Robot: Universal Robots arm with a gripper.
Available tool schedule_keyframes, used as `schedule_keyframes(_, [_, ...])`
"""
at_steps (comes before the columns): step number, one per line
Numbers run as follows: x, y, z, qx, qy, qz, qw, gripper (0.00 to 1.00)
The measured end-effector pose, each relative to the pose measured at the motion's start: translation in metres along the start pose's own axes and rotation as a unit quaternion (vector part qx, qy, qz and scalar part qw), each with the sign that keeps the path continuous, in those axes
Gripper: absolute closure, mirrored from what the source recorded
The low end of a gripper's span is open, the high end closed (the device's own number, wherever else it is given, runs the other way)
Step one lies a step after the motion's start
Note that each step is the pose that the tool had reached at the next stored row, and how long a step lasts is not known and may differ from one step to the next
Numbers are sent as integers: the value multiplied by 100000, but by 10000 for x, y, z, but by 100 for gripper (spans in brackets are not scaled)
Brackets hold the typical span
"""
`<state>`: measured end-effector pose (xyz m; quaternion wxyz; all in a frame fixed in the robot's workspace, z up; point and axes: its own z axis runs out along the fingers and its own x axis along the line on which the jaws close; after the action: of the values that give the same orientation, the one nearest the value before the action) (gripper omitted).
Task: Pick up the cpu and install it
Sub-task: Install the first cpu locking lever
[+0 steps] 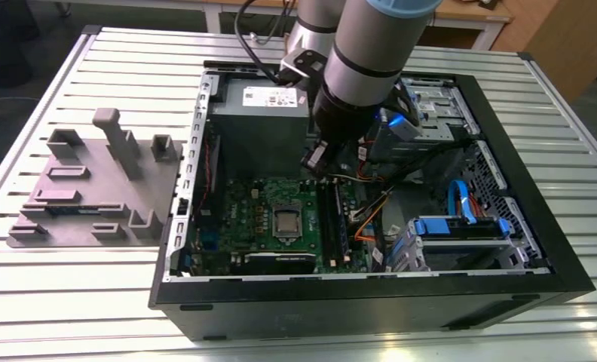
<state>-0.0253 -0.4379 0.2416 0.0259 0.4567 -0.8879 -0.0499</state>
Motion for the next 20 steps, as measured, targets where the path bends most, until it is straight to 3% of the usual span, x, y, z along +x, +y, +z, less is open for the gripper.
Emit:
schedule_keyframes(6, [32, 62, 21, 38, 31, -413, 99999, 90])
schedule_keyframes(12, [43, 73, 26, 78, 66, -582, 99998, 90])
schedule_keyframes(16, [54, 72, 25, 370, 571, -1270, 99990, 90])
schedule_keyframes(20, [78, 73, 26, 390, 723, -2608, 99963, 90])
